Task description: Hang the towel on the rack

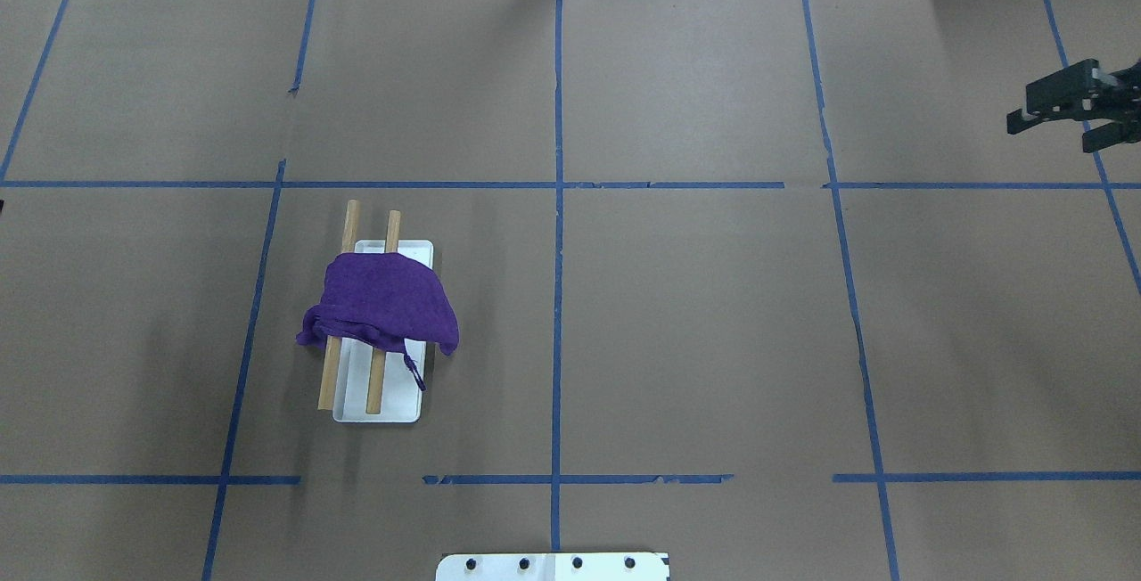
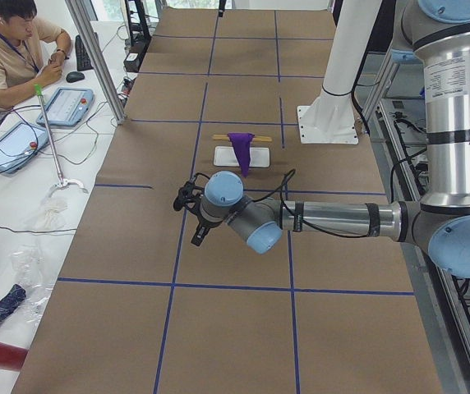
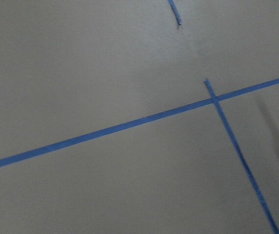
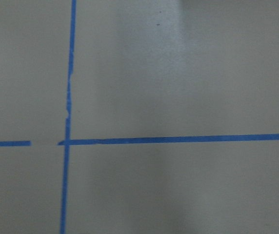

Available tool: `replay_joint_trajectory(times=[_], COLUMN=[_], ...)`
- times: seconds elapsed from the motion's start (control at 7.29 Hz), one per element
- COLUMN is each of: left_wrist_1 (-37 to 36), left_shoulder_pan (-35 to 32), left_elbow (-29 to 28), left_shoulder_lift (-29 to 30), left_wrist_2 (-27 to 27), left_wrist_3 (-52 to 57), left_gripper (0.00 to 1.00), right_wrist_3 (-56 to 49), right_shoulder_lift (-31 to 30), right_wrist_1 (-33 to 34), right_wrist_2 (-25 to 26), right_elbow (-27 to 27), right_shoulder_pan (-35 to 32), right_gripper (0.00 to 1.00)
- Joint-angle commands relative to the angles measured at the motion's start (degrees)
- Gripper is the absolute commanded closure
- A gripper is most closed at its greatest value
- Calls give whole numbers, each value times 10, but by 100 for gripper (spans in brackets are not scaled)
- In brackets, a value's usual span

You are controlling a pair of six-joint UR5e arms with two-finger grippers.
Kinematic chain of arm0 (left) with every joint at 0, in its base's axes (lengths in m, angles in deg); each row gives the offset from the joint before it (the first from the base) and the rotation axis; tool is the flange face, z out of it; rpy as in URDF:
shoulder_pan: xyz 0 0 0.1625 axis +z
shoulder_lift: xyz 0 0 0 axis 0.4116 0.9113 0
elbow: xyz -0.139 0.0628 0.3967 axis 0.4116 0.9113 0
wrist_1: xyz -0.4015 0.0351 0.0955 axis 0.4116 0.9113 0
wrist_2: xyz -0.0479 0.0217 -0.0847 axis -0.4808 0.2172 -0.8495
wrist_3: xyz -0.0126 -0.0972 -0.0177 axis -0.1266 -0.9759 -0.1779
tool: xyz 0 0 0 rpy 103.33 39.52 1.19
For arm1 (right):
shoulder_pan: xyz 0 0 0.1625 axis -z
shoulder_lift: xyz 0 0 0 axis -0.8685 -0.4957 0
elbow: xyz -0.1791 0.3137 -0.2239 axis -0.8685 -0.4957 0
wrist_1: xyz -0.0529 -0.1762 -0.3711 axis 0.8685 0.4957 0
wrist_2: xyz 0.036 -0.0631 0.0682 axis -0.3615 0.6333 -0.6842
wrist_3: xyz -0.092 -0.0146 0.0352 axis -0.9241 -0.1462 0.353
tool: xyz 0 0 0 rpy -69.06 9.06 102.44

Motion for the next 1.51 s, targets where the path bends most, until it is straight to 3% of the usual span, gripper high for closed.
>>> replay_joint_trajectory(times=[0.0,0.27,0.41,0.69,1.37], left_wrist_1=[-214,-414,-452,-452,-451], left_shoulder_pan=[-71,-79,-80,-79,-78], left_elbow=[6,56,73,76,78], left_shoulder_lift=[19,41,35,32,34], left_wrist_2=[51,47,44,16,16], left_wrist_3=[131,133,133,133,136], left_gripper=[0,0,0,0,0], right_wrist_3=[-285,-331,-331,-333,-331], right_shoulder_lift=[-1,-15,-17,-33,-44], right_wrist_1=[161,196,197,196,193], right_wrist_2=[11,12,12,2,-43], right_elbow=[-22,-23,-26,-37,-47], right_shoulder_pan=[-85,-101,-101,-101,-100], right_gripper=[0,0,0,0,0])
